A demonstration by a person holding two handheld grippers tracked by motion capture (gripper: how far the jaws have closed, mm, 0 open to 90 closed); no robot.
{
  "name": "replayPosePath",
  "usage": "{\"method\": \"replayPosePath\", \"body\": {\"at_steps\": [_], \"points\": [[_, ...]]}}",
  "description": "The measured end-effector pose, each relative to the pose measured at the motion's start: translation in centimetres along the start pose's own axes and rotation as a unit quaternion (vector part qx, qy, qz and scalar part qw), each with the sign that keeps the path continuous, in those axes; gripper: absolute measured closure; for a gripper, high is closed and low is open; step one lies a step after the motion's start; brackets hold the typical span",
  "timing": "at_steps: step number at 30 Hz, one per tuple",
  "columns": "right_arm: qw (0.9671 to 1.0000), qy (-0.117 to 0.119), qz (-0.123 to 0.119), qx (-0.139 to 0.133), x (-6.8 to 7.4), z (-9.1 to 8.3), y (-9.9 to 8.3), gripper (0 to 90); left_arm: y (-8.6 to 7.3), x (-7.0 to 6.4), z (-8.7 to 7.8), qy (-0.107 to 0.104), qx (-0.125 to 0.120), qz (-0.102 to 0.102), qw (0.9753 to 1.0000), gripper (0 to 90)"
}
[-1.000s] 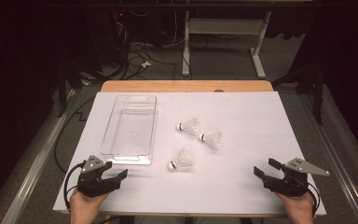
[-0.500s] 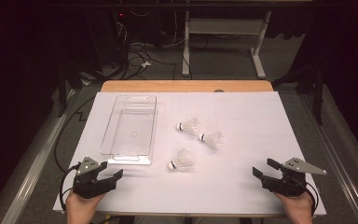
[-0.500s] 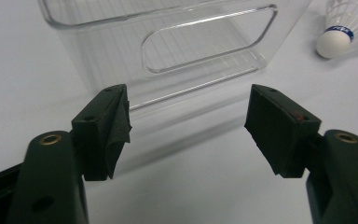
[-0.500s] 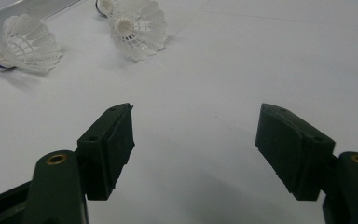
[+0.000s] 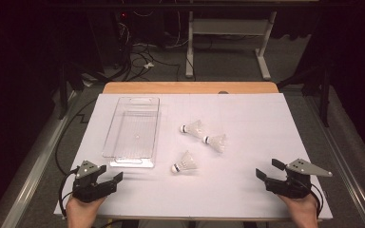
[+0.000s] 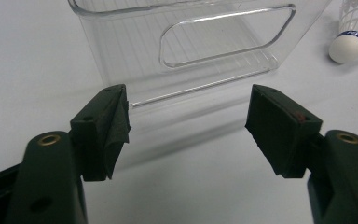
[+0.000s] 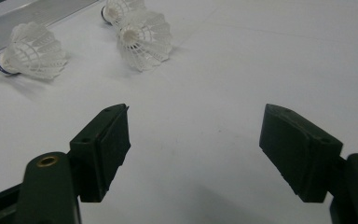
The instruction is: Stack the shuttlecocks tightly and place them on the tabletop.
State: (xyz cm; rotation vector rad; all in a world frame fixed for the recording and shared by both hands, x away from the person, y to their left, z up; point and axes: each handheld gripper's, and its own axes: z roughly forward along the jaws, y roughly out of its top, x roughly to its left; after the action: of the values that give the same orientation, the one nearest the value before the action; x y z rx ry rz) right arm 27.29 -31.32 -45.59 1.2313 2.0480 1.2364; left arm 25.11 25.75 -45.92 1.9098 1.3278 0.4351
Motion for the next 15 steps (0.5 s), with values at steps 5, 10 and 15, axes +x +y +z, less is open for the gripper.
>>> {"method": "replayPosePath", "body": {"at_steps": [5, 10, 15], "points": [[1.0, 0.004, 0.004, -0.002, 0.2, 0.05, 0.33, 23.0, -0.07, 0.08, -0.24, 0.004, -0.005, 0.0, 1.0, 30.3], [0.9999, 0.009, 0.004, 0.0, 0.28, 0.27, 0.53, 23.1, -0.11, 0.09, -0.3, 0.006, -0.009, 0.0, 0.9999, 30.0], [0.9999, 0.01, 0.01, -0.003, 0.26, 0.48, 0.78, 23.0, -0.07, -0.09, -0.42, 0.015, -0.009, 0.006, 0.9998, 29.7]]}}
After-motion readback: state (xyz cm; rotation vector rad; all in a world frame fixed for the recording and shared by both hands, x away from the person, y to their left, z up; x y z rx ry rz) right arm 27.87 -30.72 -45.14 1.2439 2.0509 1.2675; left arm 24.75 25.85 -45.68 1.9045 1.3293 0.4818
